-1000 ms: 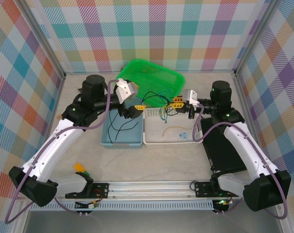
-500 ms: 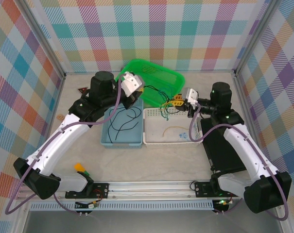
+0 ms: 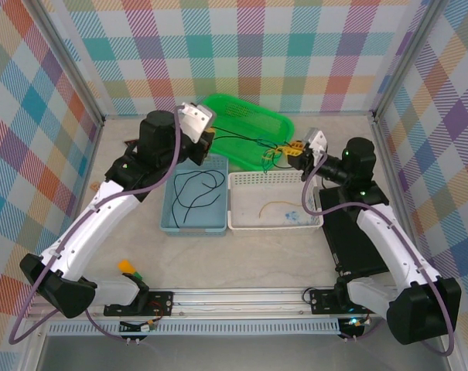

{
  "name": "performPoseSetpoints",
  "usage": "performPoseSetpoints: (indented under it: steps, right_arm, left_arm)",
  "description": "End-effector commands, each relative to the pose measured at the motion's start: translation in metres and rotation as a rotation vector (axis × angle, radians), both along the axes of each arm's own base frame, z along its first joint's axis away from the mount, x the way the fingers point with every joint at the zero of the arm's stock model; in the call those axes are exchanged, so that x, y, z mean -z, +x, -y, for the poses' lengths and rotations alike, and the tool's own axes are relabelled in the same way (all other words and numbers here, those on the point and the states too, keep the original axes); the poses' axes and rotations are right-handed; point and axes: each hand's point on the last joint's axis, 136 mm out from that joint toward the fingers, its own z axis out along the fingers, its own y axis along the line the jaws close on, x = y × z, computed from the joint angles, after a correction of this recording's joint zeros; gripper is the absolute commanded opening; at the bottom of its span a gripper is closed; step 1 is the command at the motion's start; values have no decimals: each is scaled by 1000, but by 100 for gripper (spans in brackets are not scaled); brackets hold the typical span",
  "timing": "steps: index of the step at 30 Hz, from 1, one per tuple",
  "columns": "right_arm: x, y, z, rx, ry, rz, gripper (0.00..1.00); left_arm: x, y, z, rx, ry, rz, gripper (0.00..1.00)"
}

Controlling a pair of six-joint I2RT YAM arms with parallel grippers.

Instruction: Untangle the cables

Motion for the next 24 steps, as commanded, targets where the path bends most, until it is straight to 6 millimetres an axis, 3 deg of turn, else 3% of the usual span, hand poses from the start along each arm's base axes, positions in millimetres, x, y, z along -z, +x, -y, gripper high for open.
performPoseSetpoints:
  steps: [1, 9, 15, 24]
  right_arm:
    - [16, 23, 43, 232, 63, -131, 0]
    - [12, 35, 71, 377, 231, -239, 0]
    - [11, 47, 90, 476, 292, -323, 0]
    - [5, 48, 90, 466, 305, -330, 0]
  left_arm:
    - [-67, 9, -73, -284, -100, 163, 0]
    - [-54, 4, -84, -302, -90, 129, 0]
    - [-54, 1, -110, -372, -113, 114, 0]
    - [-47, -1, -124, -388, -125, 89, 0]
